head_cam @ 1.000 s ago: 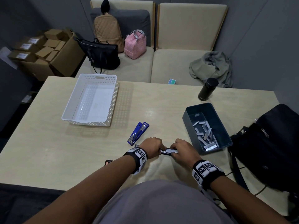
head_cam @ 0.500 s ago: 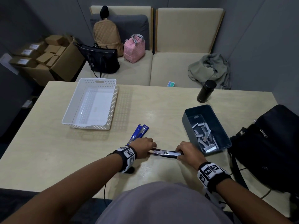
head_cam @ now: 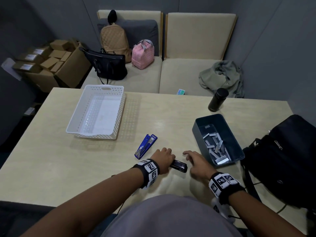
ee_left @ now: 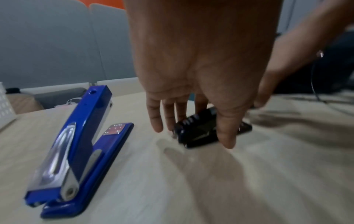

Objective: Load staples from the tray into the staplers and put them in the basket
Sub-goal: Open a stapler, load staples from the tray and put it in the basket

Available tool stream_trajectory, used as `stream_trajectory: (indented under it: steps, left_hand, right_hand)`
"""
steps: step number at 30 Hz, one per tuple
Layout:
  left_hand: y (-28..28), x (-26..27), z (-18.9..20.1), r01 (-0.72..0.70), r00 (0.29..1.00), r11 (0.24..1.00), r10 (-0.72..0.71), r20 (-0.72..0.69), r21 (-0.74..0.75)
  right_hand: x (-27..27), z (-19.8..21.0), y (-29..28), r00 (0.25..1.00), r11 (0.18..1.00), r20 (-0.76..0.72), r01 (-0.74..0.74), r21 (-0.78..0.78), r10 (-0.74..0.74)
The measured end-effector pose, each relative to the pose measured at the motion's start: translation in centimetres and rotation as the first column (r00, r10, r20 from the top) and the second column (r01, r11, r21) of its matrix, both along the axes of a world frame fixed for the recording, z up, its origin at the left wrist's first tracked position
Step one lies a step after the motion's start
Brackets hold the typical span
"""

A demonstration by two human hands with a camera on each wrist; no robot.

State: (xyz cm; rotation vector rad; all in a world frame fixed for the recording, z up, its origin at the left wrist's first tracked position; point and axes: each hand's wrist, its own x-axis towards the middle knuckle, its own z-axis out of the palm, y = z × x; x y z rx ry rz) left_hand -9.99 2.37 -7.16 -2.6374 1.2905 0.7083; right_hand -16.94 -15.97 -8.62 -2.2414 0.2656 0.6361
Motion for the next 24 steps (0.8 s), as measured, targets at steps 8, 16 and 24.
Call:
stream_trajectory:
  steps: [8,16,24]
  left_hand:
    - [-0.1,1.0,0.7,0.092,0.996,0.99,-0.09,0.024,-0.105]
    - [3.4,5.8,5.2,-0.74,0.67,0.432,0.527,-0.522,-0.515]
    - [11.5,11.5,8.8,-0.97,0.242,0.107,0.333,-0.912,-0.218]
  right_hand:
    - [1.1,1.8,2.0,0.97,0.965,-0.243,0.063,0.254,0.001]
    - [7.9,6.9,6.7,0.961,0.833,-0.057,0.264,0.485,-0.272]
    - [15.4,10.1,15.1,0.993,0.945,0.037,-0.118,0.304,0.112]
